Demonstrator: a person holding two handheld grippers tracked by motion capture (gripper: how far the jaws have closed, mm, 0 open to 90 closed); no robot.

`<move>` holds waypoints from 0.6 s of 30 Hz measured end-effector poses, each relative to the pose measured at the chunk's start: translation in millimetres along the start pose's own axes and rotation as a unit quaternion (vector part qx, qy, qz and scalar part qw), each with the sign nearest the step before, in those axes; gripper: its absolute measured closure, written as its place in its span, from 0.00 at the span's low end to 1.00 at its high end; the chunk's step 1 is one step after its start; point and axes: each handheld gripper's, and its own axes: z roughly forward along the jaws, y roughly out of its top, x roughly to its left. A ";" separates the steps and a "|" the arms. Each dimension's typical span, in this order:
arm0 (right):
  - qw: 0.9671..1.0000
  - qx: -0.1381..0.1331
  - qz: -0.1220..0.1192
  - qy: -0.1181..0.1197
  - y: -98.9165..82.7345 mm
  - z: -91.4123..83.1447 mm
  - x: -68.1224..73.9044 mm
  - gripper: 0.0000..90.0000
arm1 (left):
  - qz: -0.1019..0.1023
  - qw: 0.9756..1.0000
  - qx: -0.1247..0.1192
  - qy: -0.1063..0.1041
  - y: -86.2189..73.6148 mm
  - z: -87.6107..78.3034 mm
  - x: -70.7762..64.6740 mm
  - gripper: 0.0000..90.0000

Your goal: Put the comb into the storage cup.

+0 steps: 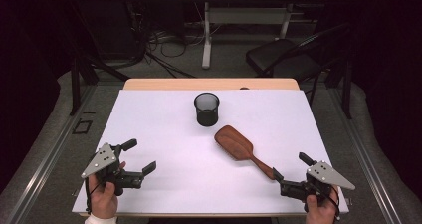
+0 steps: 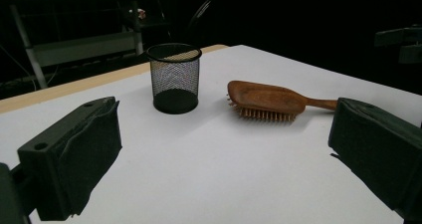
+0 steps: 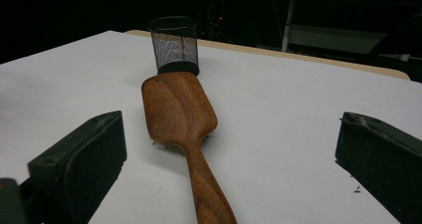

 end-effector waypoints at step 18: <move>1.000 0.022 -0.006 -0.001 -1.0 9.3 0.4 0.00 | -0.016 0.999 0.029 -0.005 -4.0 17.0 -2.1 0.00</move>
